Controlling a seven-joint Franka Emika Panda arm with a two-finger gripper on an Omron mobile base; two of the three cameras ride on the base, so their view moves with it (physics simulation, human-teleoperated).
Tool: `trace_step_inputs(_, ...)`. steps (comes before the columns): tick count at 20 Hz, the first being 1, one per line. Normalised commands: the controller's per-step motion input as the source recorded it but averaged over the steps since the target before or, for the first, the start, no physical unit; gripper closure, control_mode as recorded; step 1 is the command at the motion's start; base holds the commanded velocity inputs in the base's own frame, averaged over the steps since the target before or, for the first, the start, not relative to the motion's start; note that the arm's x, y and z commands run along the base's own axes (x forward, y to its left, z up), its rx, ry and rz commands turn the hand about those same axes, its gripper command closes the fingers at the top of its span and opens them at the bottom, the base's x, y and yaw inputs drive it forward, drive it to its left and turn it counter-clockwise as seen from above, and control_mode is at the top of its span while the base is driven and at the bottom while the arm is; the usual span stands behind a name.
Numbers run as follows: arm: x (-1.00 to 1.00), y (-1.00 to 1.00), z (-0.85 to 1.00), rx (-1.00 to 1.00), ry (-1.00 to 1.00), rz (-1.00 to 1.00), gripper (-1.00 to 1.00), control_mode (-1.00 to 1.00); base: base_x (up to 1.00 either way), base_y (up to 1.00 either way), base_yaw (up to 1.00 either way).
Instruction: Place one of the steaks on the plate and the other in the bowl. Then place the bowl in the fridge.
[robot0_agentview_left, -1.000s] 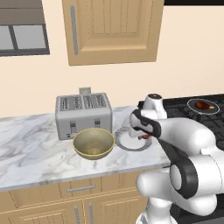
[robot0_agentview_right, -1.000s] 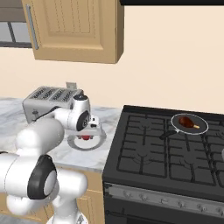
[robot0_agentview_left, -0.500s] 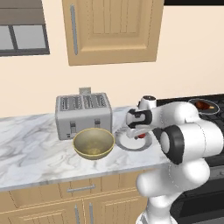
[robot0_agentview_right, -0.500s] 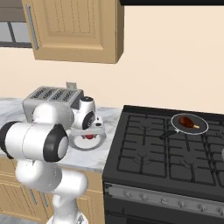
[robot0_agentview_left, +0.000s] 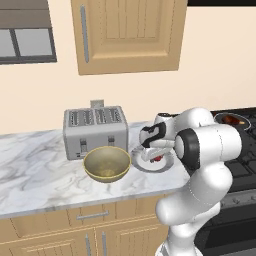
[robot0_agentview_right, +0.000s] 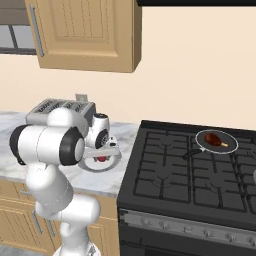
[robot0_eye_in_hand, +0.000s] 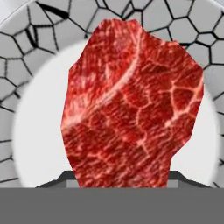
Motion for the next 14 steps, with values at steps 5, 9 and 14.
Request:
trace_step_inputs(5, 0.00, 0.00, -0.08, 0.00, 0.00, 0.00, -1.00, -1.00, 0.00, 0.00, 0.00)
trace_step_inputs(9, 0.00, 0.00, 0.00, 0.00, 0.00, 0.00, -1.00, -1.00, 0.00, 0.00, 0.00)
trace_step_inputs(14, 0.00, 0.00, 0.02, 0.00, 0.00, 0.00, -1.00, -1.00, 0.00, 0.00, 0.00)
